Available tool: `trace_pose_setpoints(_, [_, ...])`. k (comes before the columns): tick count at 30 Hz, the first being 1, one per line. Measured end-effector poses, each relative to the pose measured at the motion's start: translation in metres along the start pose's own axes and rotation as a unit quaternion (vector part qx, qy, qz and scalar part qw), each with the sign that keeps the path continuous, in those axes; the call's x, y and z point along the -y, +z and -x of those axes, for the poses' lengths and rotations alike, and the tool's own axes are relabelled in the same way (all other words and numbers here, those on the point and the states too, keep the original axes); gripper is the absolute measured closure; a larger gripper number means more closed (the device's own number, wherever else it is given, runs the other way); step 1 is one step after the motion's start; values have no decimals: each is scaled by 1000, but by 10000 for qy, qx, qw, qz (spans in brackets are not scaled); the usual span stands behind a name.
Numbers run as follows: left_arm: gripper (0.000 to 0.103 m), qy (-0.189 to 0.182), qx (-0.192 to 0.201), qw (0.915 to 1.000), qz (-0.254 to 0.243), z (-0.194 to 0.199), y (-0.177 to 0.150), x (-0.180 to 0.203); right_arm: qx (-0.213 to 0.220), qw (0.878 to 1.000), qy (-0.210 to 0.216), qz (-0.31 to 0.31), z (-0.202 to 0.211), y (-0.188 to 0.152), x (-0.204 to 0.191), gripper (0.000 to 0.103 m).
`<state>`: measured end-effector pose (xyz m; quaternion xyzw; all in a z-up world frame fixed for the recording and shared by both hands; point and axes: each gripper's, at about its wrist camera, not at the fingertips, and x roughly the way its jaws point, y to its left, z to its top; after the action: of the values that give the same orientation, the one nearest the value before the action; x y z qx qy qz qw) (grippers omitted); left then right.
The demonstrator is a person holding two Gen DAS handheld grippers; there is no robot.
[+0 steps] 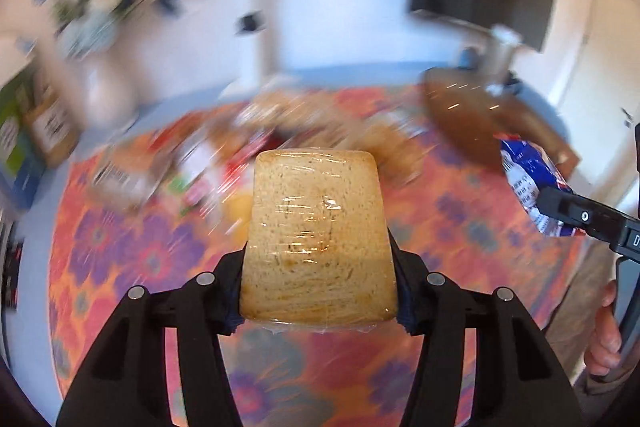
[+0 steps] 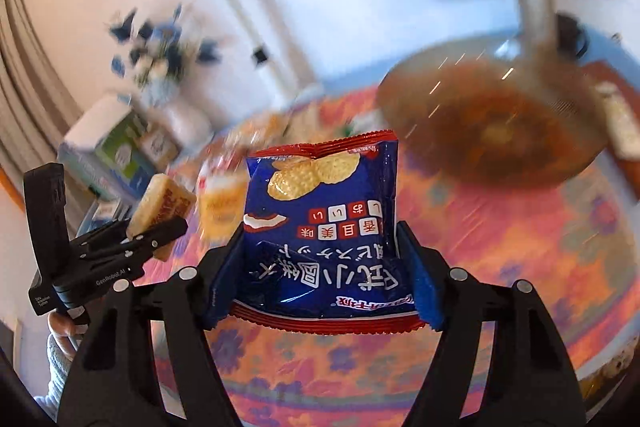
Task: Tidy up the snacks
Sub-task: 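Drop the bread loaf and blue chip bag into the amber glass bowl with both grippers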
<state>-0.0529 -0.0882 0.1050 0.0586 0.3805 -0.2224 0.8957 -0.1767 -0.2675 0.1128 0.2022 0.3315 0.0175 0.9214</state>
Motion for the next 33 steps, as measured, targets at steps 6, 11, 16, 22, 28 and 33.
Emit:
trace_pose_setpoints(6, [49, -1196, -408, 9915, -300, -53, 73, 83, 400, 9952, -809, -388, 20, 48, 62, 31])
trace_pose_setpoints(11, [49, -1587, -489, 9852, -421, -96, 116, 132, 328, 9888, -1129, -923, 8, 77, 110, 30])
trace_pose_setpoints(16, [14, -1475, -237, 9876, -477, -119, 141, 155, 400, 9847, -1057, -1328, 5, 93, 142, 26])
trace_pose_setpoints(22, [14, -1300, 135, 9909, -334, -82, 138, 116, 269, 9886, -730, -1288, 14, 79, 138, 26])
trace_pose_setpoints(28, [14, -888, 488, 9944, 289, -25, 102, 38, -87, 9995, -19, -294, 6, 66, 58, 21])
trace_pose_setpoints(33, [10, -69, 652, 9936, 922, 19, 48, -39, -222, 9971, 432, 580, -24, 43, -12, 11])
